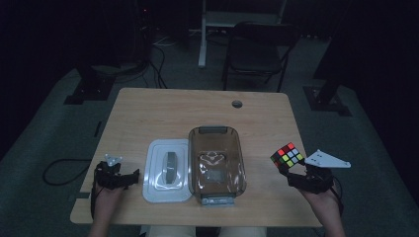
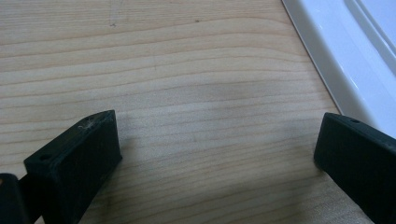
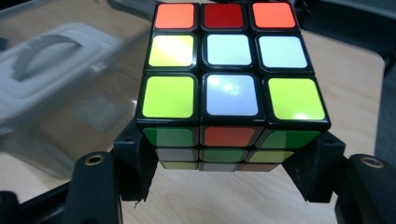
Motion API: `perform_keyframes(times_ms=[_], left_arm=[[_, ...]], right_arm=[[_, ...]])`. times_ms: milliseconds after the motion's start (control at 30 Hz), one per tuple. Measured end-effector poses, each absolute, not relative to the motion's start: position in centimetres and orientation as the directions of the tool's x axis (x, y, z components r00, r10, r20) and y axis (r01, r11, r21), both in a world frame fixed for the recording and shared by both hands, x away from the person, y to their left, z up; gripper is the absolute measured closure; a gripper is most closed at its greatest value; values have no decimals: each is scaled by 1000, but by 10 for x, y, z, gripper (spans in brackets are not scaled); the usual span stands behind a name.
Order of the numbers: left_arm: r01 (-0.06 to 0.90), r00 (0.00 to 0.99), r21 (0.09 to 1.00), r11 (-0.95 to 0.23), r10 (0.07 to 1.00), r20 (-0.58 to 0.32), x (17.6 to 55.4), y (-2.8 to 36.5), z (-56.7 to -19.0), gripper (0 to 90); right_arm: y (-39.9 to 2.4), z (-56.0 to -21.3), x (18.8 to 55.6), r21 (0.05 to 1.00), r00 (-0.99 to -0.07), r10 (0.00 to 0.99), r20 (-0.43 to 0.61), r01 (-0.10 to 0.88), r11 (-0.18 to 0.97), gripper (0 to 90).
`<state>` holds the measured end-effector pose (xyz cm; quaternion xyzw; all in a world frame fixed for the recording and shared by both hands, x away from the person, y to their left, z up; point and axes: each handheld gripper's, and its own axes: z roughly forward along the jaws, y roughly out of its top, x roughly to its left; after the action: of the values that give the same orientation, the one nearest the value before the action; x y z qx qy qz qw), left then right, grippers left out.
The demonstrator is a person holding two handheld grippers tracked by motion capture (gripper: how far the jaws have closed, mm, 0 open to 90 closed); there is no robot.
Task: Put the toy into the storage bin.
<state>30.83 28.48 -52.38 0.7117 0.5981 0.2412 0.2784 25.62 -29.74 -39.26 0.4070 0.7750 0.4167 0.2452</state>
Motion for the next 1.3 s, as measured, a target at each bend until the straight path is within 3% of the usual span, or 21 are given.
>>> perform_keyframes(times_ms=[333, 667, 1300], left_arm=[[717, 169, 685, -130, 986, 10, 308, 285, -524, 11], [717, 170, 685, -131, 985, 11, 308, 285, -524, 11], [717, 173, 685, -133, 985, 11, 308, 285, -524, 11]], right_arm=[[-258, -364, 256, 837, -717, 692, -87, 325, 441, 340], [-219, -356, 261, 813, -816, 569, -100, 263, 520, 340], [-146, -372, 294, 603, -933, 342, -115, 208, 770, 340]])
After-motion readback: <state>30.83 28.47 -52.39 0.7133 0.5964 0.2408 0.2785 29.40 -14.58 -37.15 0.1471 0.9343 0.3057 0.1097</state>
